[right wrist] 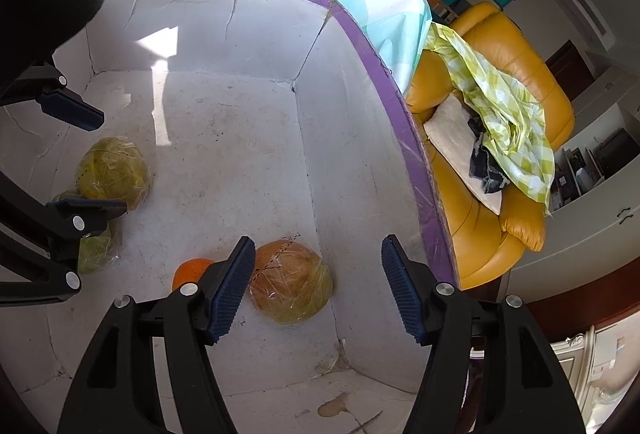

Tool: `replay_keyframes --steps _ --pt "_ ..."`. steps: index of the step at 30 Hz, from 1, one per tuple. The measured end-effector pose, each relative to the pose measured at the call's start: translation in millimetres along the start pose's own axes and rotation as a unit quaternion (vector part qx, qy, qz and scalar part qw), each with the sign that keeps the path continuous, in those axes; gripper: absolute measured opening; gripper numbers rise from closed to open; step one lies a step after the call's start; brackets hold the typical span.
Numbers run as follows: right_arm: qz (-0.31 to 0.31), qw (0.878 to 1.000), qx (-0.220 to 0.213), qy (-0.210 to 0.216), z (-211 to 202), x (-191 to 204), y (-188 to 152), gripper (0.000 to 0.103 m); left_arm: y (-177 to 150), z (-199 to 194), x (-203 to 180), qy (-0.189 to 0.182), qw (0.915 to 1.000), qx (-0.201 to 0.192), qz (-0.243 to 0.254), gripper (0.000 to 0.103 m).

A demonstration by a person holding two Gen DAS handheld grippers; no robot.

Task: Organize fruits
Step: 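Carry both wrapped fruits into the purple box and open both tools, then withdraw both open tools from the box back toward the table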

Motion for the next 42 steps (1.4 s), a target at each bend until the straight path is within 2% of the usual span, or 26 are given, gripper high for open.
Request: replay_keyframes --steps 3,6,14,21,33,37,42 --pt "0.002 1.0 -0.002 -0.001 -1.1 -0.1 -0.5 0.061 -1.7 -1.0 5.2 -0.002 1.0 -0.006 -0.005 0.063" --pt "0.005 1.0 -0.005 0.001 -2.0 -0.9 -1.2 0.061 -1.5 -3.3 -0.8 -0.003 0.9998 -0.015 -0.012 0.068" --pt "0.013 1.0 -0.014 0.0 -4.6 -3.2 -1.2 0.064 -3.6 -19.1 6.0 -0.004 0.9972 -0.055 -0.05 0.075" --pt "0.027 0.999 -0.027 0.0 -7.1 -8.6 0.1 0.068 -7.7 -39.4 12.6 -0.002 0.99 -0.111 -0.087 0.08" --pt "0.045 0.998 -0.039 -0.001 -10.4 -12.0 0.1 0.068 -19.9 -65.8 28.2 0.006 0.9642 -0.226 -0.139 0.085" --pt "0.054 0.997 -0.048 0.0 -12.4 -14.1 0.3 0.068 -25.9 -80.7 32.6 -0.008 0.9532 -0.261 -0.153 0.086" --pt "0.069 0.995 -0.071 0.0 -18.6 -15.8 0.3 0.068 -35.0 -104.9 42.8 -0.03 0.9354 -0.307 -0.173 0.087"
Point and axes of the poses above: each gripper's, at about its wrist camera, not at the fingertips, and z roughly the way its jaws point, x to its left, y to its top, the point moved 6 cm from there along z, roughly the way its jaws point, and after that the axes turned 11 degrees about y, right-handed, at the moved point
